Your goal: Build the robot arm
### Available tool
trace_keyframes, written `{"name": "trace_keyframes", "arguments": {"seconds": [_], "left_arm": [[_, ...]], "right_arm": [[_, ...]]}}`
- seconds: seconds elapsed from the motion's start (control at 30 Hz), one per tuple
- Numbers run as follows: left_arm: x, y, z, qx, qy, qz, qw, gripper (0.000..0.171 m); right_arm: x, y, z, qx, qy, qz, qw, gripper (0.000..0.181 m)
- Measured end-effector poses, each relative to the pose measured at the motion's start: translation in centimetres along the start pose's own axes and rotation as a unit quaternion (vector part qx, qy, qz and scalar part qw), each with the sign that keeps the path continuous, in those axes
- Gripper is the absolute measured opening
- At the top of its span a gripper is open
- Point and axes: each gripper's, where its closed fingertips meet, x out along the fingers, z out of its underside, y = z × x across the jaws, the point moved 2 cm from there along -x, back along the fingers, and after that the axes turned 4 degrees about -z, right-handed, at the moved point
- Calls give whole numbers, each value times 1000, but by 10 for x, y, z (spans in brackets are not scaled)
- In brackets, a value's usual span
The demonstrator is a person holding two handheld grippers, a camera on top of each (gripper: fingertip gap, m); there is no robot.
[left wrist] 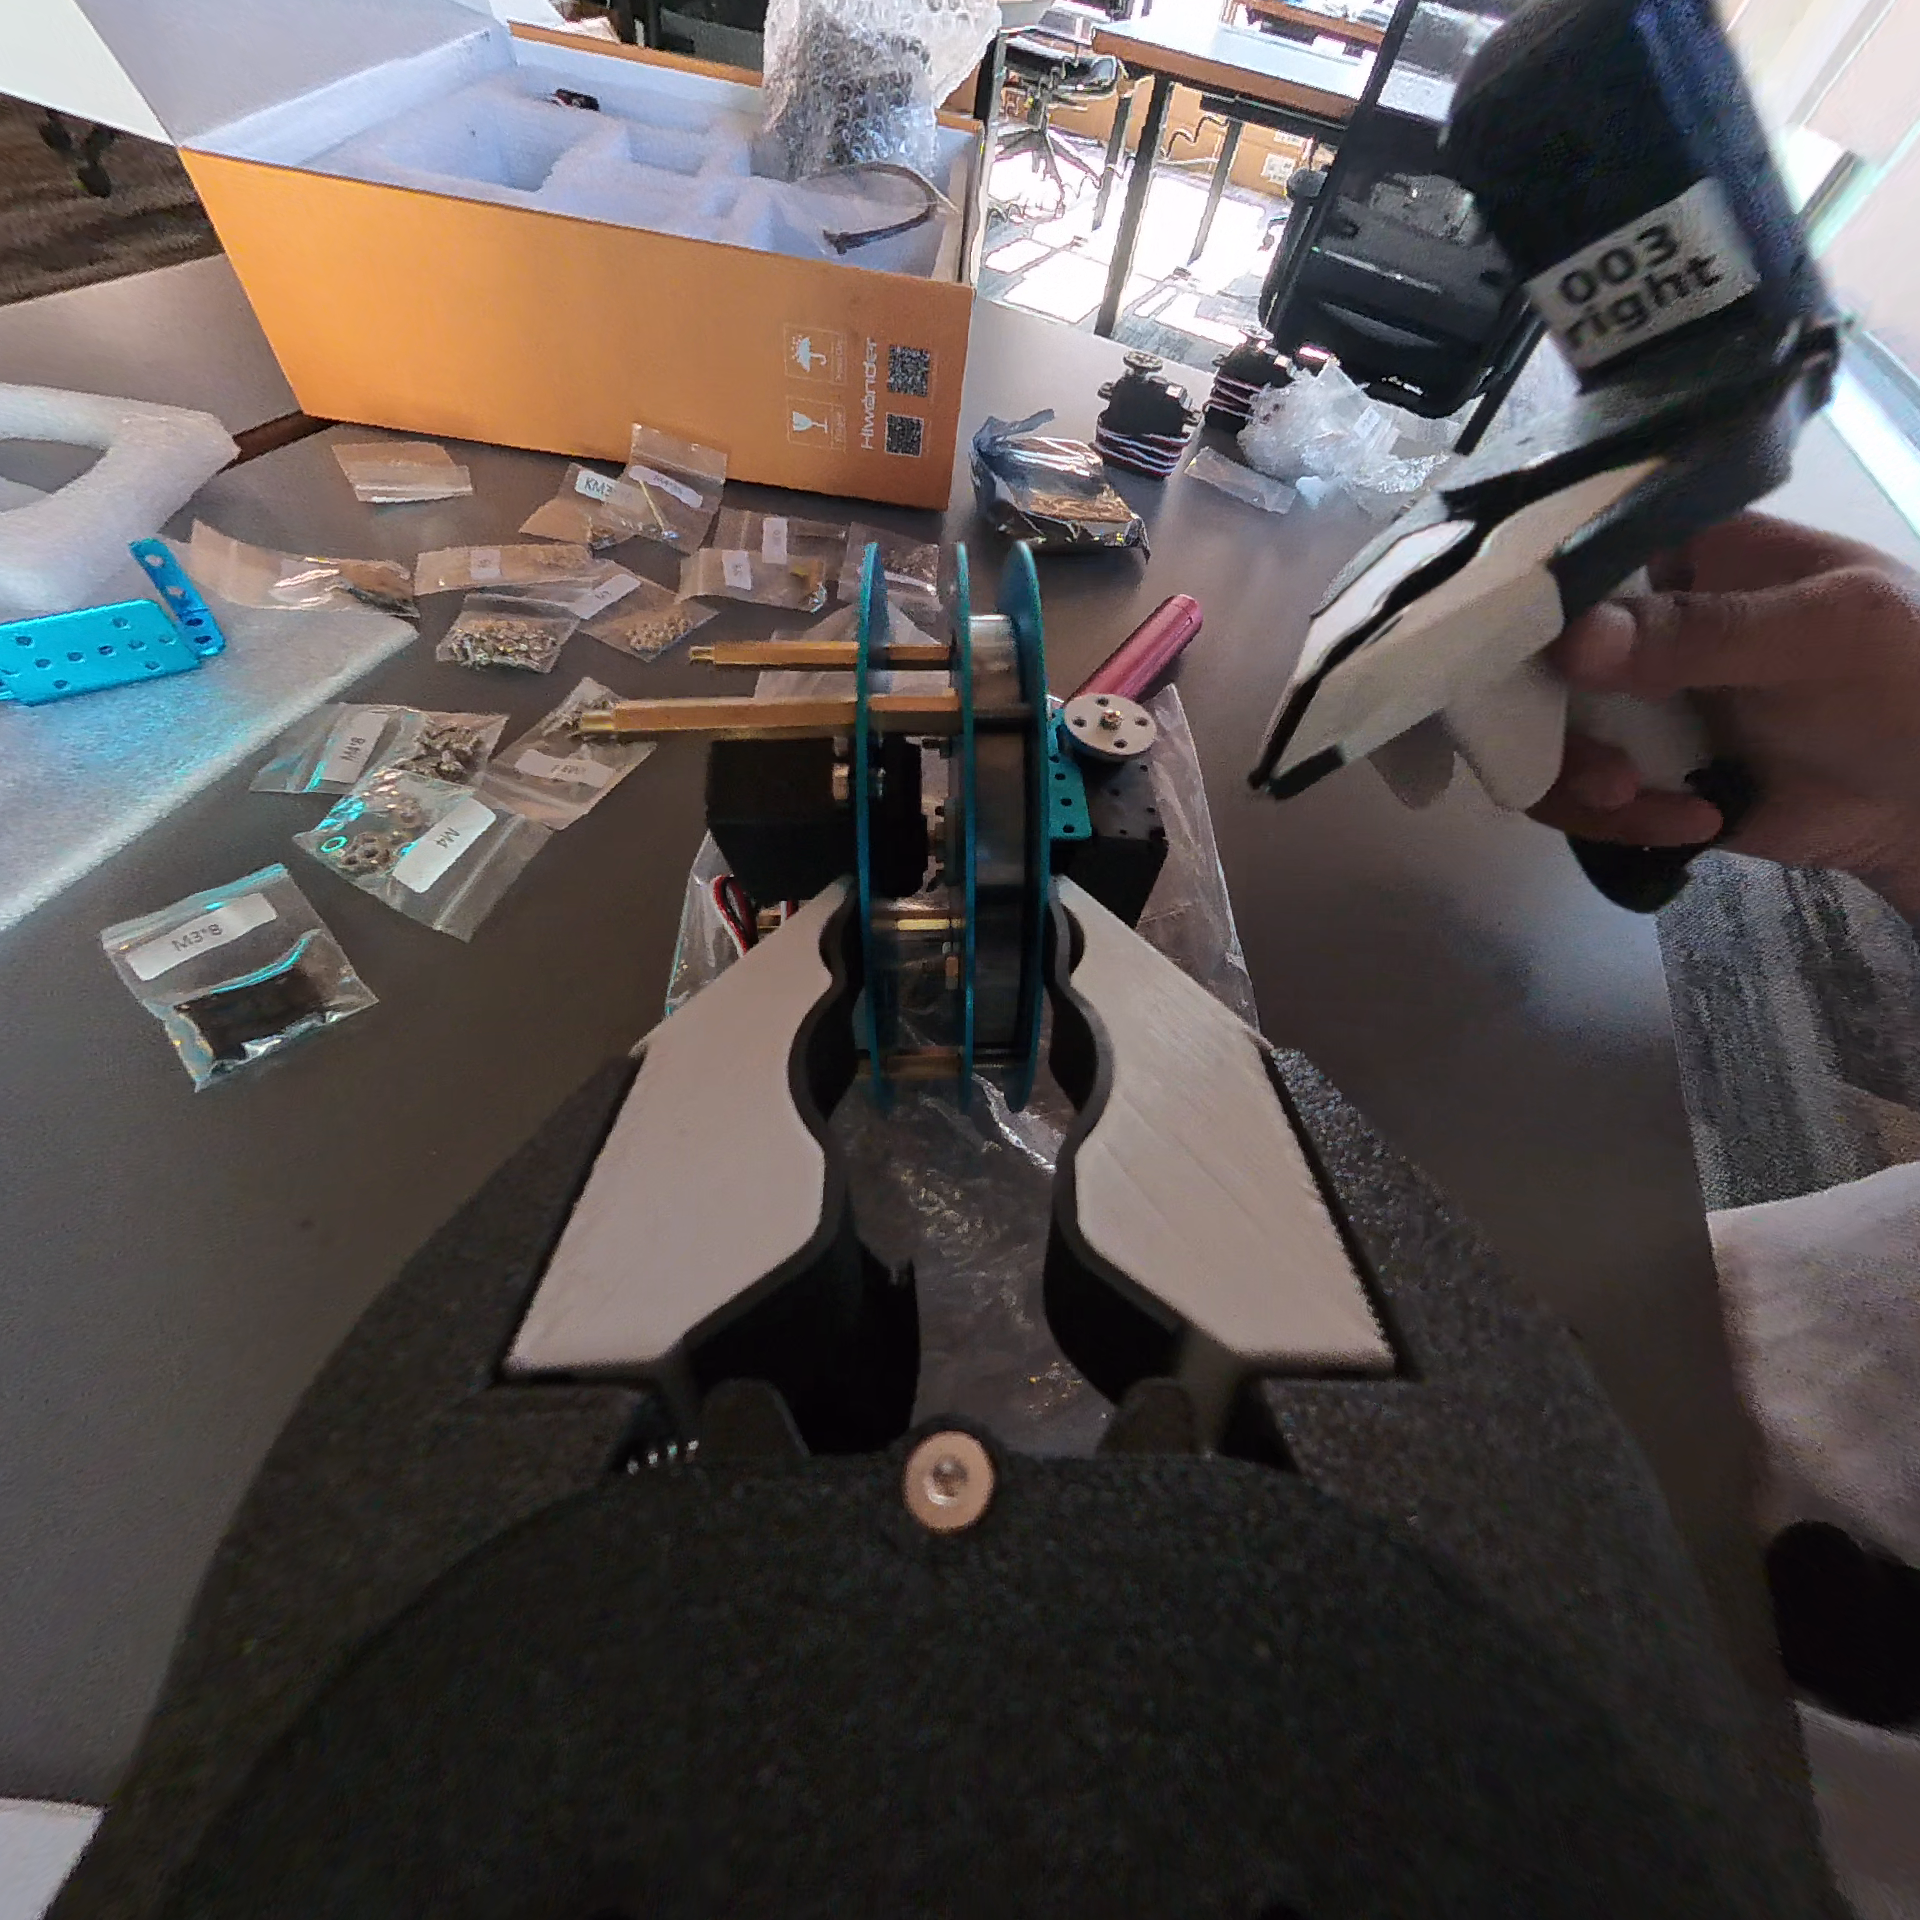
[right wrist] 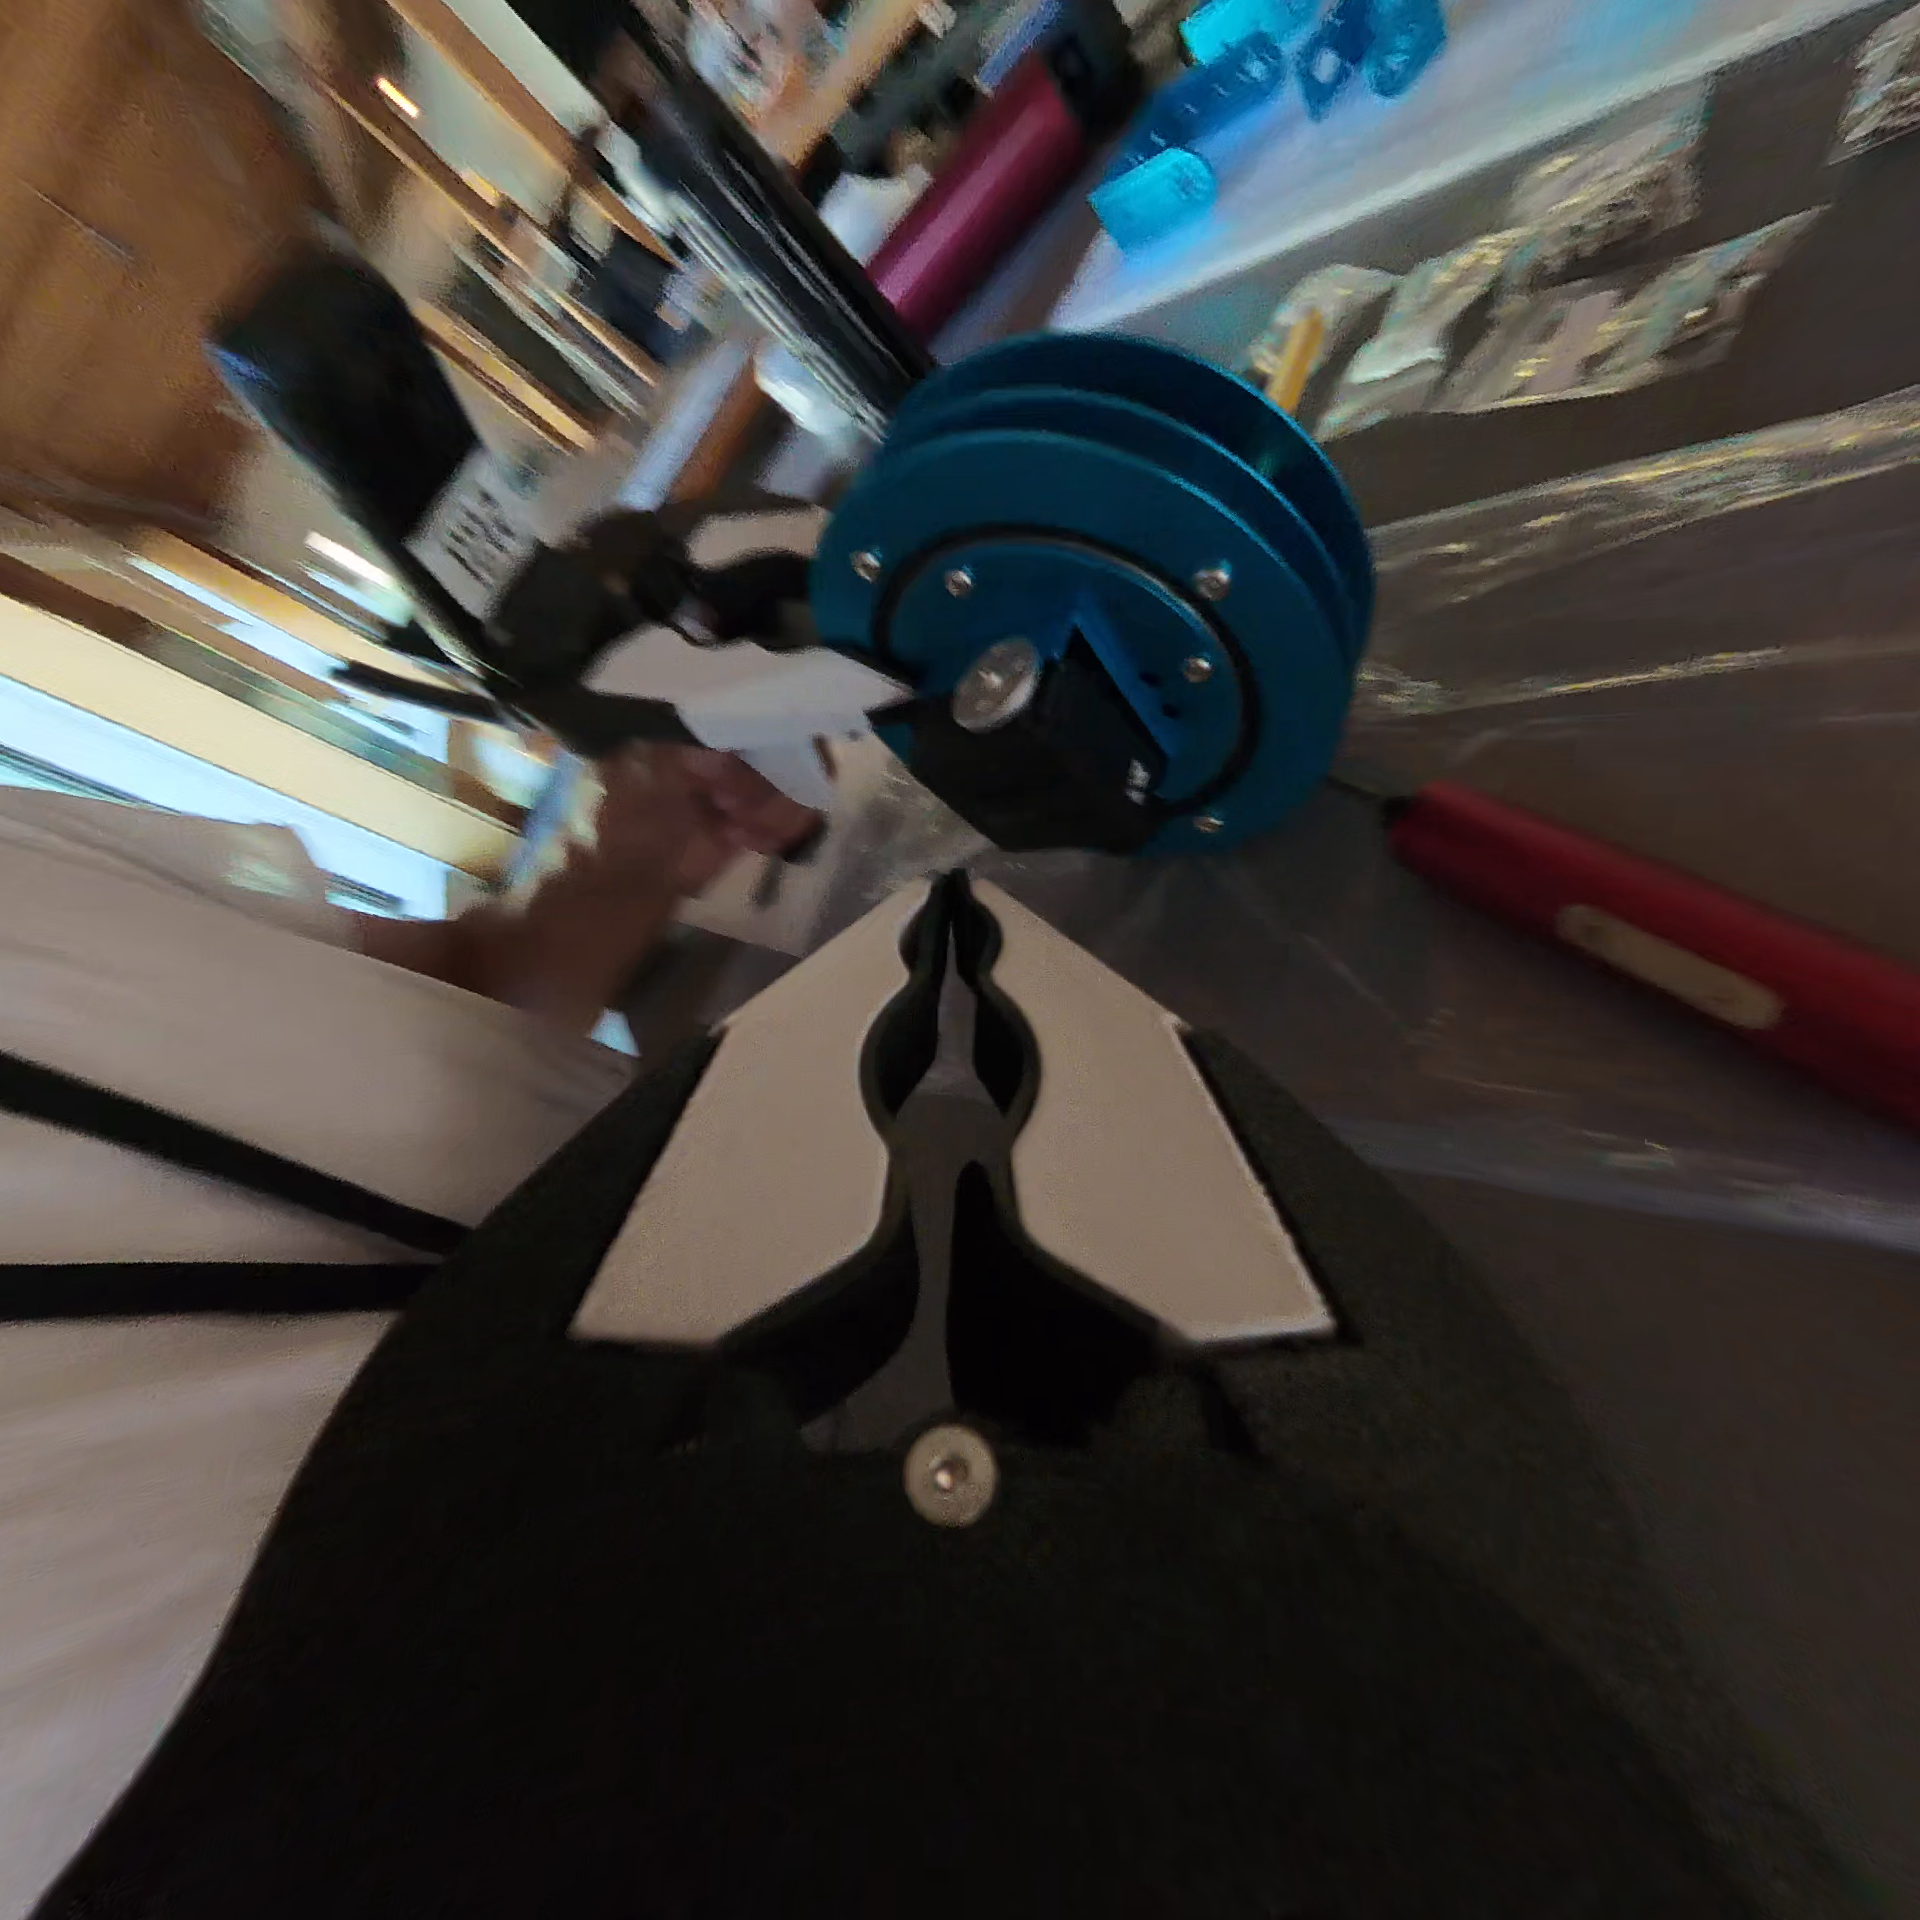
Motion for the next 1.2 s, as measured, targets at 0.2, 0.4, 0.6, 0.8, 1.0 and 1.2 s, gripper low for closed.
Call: {"name": "trace_keyframes", "arguments": {"seconds": [0.2,0.4,0.6,0.8,1.0,1.2], "left_arm": [[2,6,-1,33,-1,-16,999,32],[3,10,-1,47,-9,-28,998,32],[4,11,-1,53,-8,-31,998,32],[3,9,-1,43,-8,-28,999,32],[2,7,-1,28,-8,-23,999,32],[2,6,-1,27,-7,-22,999,32]], "right_arm": [[21,-15,-15,111,14,-91,990,0],[22,-3,-27,125,-35,-43,991,0],[33,-7,-31,130,-103,-48,985,0],[36,-4,-29,116,-136,-21,984,0],[35,0,-32,110,-152,-3,982,0],[34,-8,-41,69,-154,-3,986,0]]}}
